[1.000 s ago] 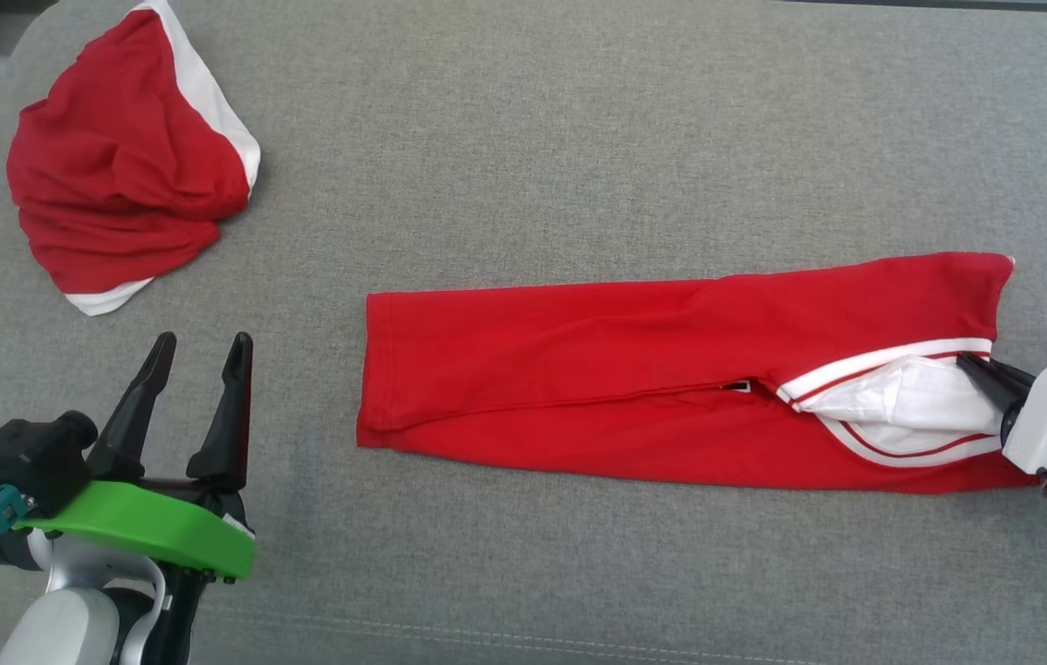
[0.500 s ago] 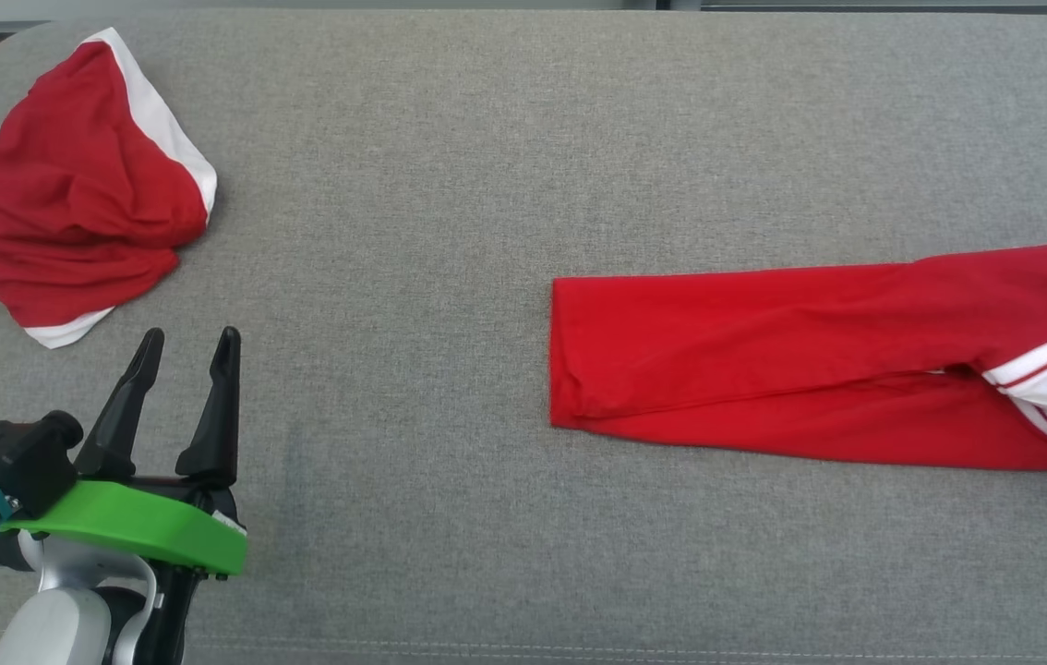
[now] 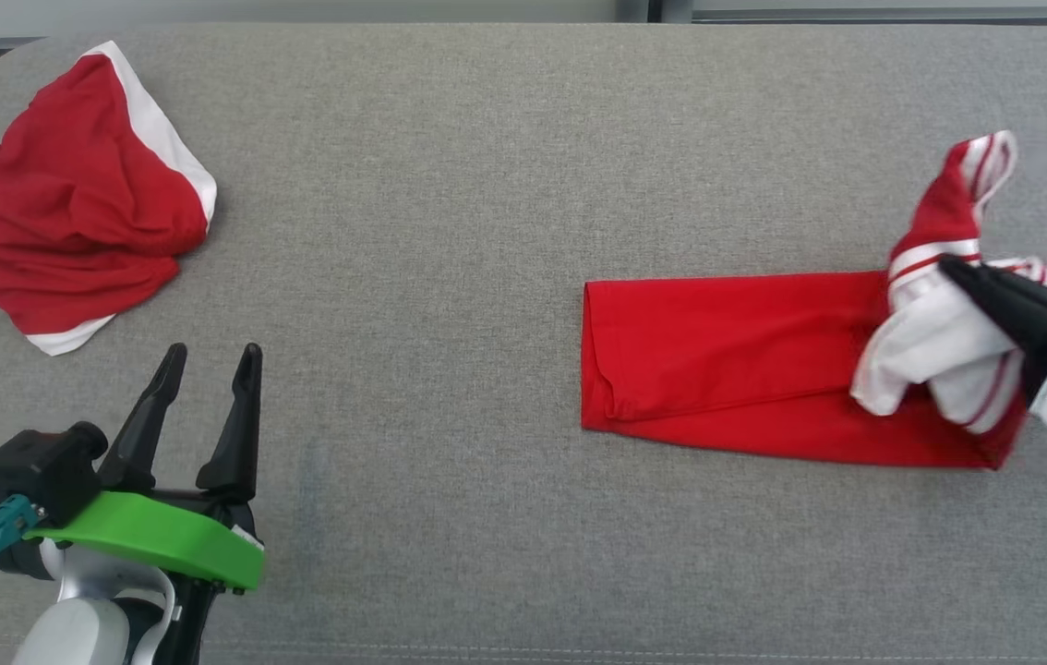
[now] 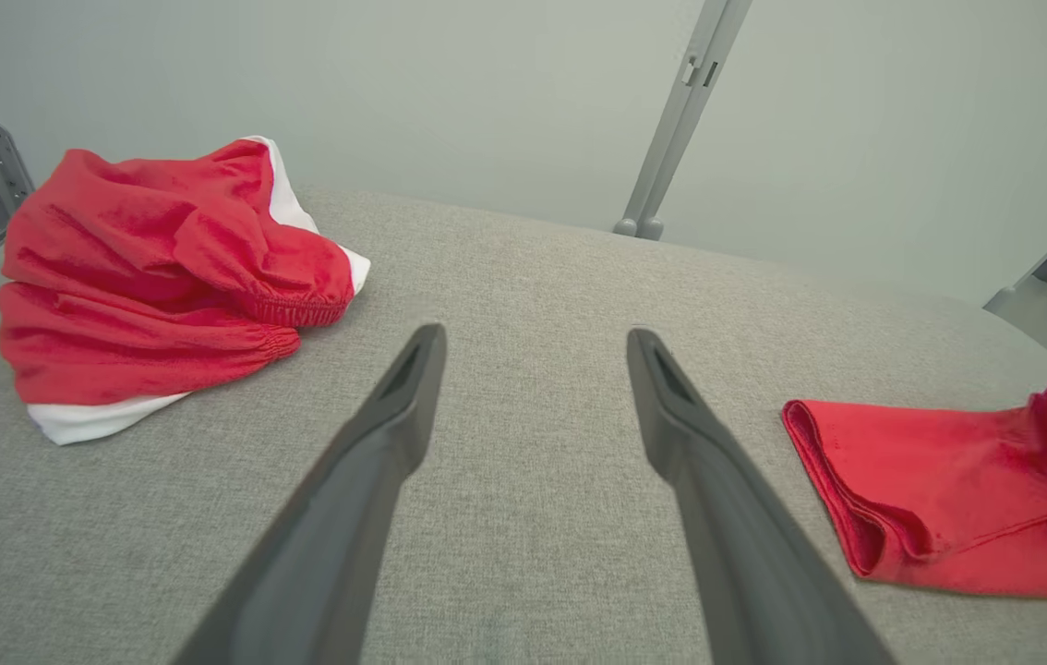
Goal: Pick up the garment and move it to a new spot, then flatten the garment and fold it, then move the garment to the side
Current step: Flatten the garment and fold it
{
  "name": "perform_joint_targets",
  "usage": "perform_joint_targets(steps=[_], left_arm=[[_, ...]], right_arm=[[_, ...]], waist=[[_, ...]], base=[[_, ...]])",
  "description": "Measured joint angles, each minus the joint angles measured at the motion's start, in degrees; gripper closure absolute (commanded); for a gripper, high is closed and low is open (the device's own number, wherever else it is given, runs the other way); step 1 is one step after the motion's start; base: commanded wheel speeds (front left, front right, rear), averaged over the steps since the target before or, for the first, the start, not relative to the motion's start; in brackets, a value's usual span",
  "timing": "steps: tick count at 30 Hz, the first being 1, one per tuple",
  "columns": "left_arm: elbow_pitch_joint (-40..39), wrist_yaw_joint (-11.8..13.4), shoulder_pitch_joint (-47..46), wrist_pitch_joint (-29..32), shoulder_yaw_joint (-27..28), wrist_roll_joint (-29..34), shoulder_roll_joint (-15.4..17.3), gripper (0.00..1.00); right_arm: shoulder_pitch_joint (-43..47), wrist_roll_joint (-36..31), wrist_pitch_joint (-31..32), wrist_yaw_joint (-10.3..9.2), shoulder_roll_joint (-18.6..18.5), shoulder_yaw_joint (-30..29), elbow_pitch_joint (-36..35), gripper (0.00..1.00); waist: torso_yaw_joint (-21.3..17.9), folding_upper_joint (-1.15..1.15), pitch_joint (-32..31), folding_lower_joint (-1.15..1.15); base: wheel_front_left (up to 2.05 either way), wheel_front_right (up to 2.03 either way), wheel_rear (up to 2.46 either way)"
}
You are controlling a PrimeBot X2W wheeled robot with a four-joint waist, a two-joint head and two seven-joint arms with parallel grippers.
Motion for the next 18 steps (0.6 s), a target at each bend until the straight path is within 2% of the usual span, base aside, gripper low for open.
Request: perform_joint_targets(steps=[4,7,8,13,18], left_arm=[[0.16,-0.67,-0.35,0.43,-1.40,0.34,-0.07,0.00],[0.24,-0.76,-0.80,0.52,-1.80,0.34,-0.15,0.00],[0.27,-0.85,-1.13,0.52,-1.93,0.34,-0.16,0.00],[0.33,-1.26,-1.29,0.96,-2.09,0.33,-0.25,0.00],[0.36,-1.52,-2.24,1.21,-2.08,0.31,-0.27,0.00]], right_arm=[[-0.08,-2.71,0.09,-0.16,3.25,3.55,-4.55,1.00],[-1.16,-4.44,-0.09,-0.70,7.12,5.69,-5.73,1.00],[-1.85,-5.84,-0.71,-1.75,10.10,7.40,-6.02,1.00],[-2.38,-10.20,-1.21,-4.97,16.39,11.88,-4.59,1.00],[-4.08,-13.72,-2.52,-7.77,19.84,13.40,-0.55,1.00]], waist=[[0.68,0.00,-0.03,0.00],[1.49,0.00,0.02,0.00],[2.03,0.00,0.13,0.00],[3.32,0.00,0.80,0.00],[4.34,0.00,1.75,0.00]], base=[[0.00,0.00,0.00],[0.00,0.00,0.00],[0.00,0.00,0.00],[0.00,0.00,0.00],[0.00,0.00,0.00]])
